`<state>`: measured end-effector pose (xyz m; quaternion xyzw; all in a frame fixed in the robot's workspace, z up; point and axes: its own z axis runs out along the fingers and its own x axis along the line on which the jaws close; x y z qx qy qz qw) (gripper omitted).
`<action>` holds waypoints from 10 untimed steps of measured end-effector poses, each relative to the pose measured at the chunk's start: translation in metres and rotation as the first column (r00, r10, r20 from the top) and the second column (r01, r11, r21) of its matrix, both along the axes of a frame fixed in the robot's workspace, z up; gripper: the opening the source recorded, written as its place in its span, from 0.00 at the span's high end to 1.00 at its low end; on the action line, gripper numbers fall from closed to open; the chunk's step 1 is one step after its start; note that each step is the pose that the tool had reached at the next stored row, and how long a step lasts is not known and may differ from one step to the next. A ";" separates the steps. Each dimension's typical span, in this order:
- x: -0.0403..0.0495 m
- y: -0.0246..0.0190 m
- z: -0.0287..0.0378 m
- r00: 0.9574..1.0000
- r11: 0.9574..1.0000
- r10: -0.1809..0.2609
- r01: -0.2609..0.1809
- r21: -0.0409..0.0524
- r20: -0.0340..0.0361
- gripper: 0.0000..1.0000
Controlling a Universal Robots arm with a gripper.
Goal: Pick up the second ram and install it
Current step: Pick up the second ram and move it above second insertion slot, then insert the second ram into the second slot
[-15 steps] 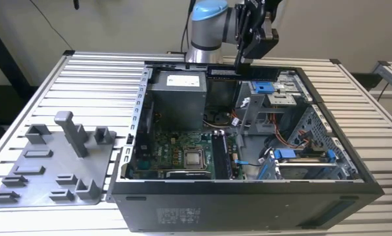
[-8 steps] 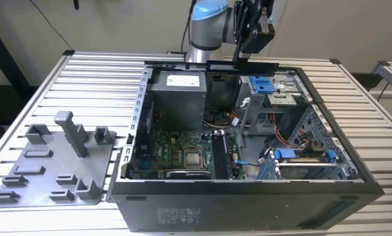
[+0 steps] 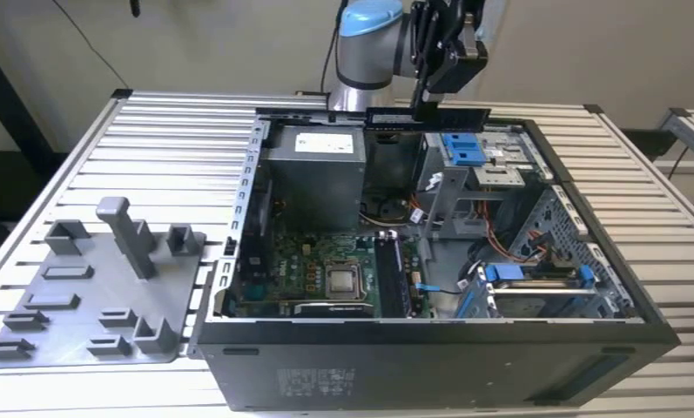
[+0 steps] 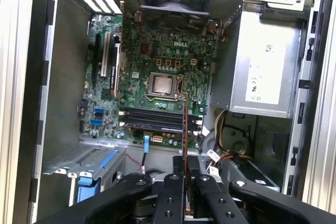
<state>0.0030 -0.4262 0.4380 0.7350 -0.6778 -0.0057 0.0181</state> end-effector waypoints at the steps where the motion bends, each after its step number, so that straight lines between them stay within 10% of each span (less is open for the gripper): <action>1: -0.0001 0.0007 0.0000 1.000 1.000 -0.001 0.001 0.000 0.000 0.86; 10: -0.0004 0.0029 0.0000 1.000 1.000 -0.007 0.007 0.000 0.000 0.86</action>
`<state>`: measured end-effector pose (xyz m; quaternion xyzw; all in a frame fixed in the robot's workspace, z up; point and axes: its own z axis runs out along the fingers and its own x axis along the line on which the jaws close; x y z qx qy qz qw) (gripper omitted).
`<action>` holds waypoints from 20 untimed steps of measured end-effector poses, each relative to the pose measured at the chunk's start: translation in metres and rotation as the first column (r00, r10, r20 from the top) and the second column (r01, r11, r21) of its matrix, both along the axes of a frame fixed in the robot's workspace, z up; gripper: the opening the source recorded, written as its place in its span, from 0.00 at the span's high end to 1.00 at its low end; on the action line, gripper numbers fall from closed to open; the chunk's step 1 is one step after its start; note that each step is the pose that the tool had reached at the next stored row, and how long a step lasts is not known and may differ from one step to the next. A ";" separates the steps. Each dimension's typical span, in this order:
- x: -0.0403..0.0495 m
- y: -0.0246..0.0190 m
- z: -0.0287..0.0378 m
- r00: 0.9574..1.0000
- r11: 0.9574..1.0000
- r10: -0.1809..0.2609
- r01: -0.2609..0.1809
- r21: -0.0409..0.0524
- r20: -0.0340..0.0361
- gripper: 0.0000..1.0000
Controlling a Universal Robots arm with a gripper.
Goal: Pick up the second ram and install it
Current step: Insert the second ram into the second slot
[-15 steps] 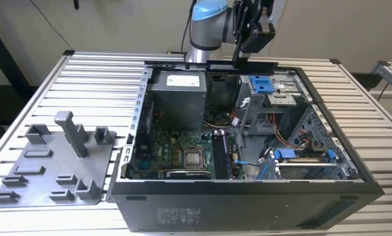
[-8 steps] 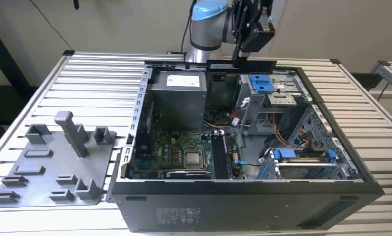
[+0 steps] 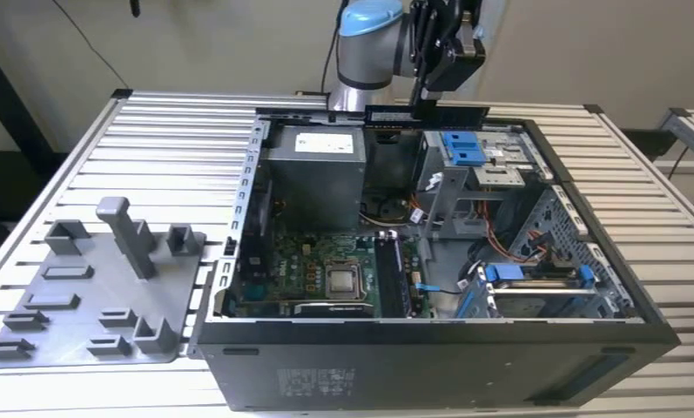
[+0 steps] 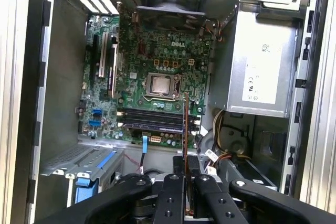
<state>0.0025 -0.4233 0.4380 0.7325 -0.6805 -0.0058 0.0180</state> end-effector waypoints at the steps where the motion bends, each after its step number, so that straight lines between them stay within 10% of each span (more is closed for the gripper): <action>1: 0.0000 0.0000 0.0000 1.000 1.000 0.000 0.000 0.000 0.000 0.86; 20: 0.0000 0.0000 -0.0004 0.997 0.997 -0.072 0.072 -0.001 0.000 0.86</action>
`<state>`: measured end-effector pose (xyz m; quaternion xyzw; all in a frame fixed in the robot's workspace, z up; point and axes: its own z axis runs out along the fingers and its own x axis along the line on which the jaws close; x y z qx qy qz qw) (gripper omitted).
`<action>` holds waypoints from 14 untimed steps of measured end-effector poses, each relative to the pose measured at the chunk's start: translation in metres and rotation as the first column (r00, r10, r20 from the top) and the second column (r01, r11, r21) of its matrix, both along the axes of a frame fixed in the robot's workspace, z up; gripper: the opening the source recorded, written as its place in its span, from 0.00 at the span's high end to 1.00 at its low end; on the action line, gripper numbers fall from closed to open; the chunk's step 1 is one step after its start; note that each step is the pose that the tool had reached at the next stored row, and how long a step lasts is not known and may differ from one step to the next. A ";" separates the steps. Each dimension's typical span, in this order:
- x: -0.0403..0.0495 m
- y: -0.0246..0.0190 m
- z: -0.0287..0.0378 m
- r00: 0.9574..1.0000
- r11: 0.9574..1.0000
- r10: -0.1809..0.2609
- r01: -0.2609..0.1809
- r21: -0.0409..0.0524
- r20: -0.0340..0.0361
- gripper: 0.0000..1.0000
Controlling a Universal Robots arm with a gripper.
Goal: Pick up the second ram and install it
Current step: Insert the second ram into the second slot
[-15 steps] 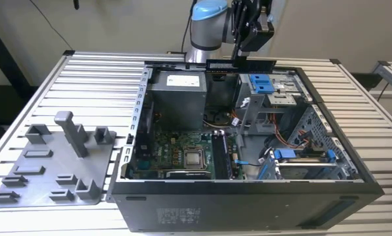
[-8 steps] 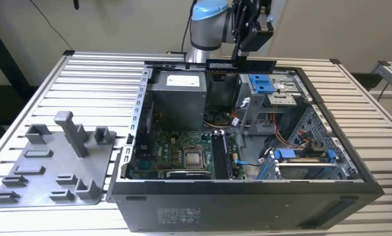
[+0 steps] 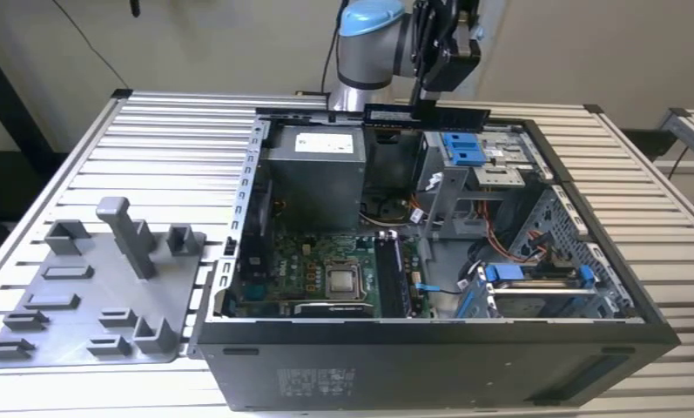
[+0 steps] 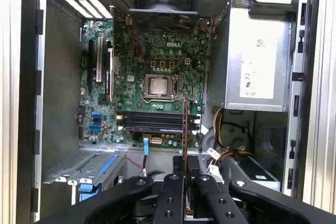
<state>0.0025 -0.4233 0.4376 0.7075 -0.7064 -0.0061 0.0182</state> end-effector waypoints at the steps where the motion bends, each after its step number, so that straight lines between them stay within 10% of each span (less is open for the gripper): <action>1: 0.0000 0.0000 -0.0001 1.000 1.000 -0.012 0.012 0.000 0.000 0.86; 14: 0.0000 0.0000 -0.0011 0.988 0.988 -0.153 0.153 -0.001 0.000 0.86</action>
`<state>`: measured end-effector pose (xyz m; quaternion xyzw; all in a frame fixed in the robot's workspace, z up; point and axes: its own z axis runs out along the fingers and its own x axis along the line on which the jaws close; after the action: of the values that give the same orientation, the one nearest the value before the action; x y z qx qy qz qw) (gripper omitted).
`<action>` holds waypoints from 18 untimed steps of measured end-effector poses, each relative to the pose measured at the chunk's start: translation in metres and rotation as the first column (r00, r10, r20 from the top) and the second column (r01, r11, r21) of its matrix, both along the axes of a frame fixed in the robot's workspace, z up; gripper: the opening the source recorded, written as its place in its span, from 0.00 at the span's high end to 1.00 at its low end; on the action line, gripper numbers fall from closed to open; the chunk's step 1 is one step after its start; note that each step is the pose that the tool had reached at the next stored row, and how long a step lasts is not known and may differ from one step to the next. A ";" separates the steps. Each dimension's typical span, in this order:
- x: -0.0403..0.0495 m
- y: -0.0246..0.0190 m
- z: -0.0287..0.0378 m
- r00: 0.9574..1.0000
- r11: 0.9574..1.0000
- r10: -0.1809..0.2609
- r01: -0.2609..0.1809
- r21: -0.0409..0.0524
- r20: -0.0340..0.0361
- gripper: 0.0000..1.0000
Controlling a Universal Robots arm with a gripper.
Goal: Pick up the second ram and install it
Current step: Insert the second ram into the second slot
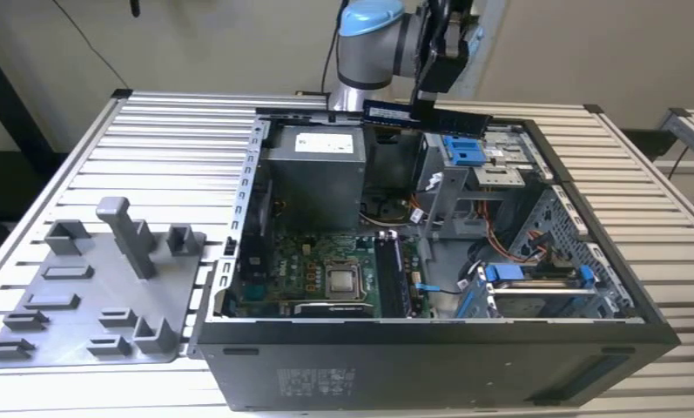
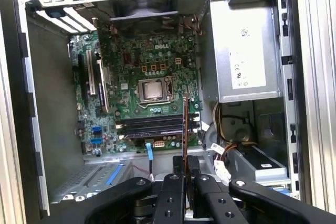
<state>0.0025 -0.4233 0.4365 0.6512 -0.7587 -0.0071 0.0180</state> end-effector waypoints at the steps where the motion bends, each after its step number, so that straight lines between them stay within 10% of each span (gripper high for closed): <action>1: 0.0000 0.0000 -0.0001 1.000 1.000 -0.011 0.011 0.000 0.000 0.86; 18: 0.0000 0.0000 -0.0014 0.983 0.983 -0.184 0.184 -0.001 0.000 0.86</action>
<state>0.0025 -0.4233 0.4351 0.5782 -0.8157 -0.0082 0.0177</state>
